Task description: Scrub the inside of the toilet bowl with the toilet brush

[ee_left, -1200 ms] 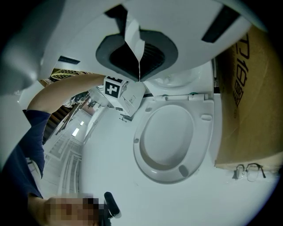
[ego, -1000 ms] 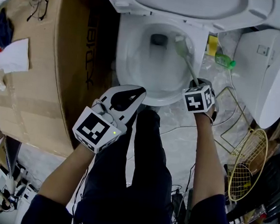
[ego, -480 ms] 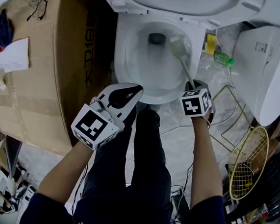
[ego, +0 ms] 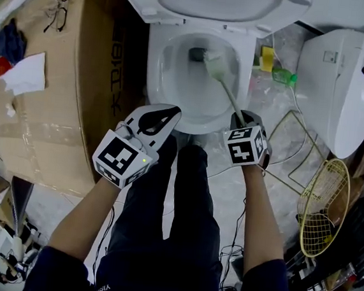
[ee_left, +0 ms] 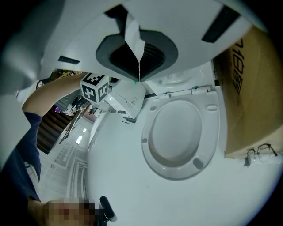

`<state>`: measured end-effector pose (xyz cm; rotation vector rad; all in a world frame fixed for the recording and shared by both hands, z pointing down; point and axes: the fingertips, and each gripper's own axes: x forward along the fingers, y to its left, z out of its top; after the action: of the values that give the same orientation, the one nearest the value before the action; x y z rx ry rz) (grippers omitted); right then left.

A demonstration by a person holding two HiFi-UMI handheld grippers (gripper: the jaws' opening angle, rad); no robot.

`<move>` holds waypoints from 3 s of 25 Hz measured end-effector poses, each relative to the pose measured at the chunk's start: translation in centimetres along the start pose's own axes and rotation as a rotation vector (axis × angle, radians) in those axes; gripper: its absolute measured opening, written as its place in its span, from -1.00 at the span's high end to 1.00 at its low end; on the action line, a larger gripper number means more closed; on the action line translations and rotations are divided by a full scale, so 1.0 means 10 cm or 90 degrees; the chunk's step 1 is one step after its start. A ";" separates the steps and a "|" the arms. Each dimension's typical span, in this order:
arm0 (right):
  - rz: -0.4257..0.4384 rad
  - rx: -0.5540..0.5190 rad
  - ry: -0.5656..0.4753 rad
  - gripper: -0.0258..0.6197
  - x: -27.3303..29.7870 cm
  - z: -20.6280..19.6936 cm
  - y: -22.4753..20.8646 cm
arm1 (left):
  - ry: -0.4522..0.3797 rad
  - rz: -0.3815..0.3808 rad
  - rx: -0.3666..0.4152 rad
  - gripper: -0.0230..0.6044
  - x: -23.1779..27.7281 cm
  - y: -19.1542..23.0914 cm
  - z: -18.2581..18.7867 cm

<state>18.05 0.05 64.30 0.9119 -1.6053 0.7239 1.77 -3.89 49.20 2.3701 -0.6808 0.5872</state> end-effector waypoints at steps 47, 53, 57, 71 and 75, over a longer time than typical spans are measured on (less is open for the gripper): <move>-0.079 0.008 -0.484 0.76 -4.80 1.76 0.04 | -0.237 0.076 0.237 0.82 -2.08 -1.41 3.22; -0.090 0.005 -0.522 0.76 -5.16 1.85 0.06 | -0.263 0.078 0.254 0.82 -2.27 -1.56 3.42; -0.097 0.000 -0.543 0.76 -5.36 1.87 0.09 | -0.280 0.077 0.264 0.82 -2.39 -1.66 3.50; -0.111 -0.021 -0.581 0.76 -5.76 1.85 0.13 | -0.298 0.081 0.271 0.82 -2.54 -1.82 3.59; -0.105 -0.022 -0.588 0.75 -5.80 1.86 0.14 | -0.298 0.081 0.269 0.82 -2.53 -1.83 3.58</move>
<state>13.51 -3.89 3.71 1.4504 -2.2771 0.1292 1.75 -6.19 1.72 2.9164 -0.9950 0.2356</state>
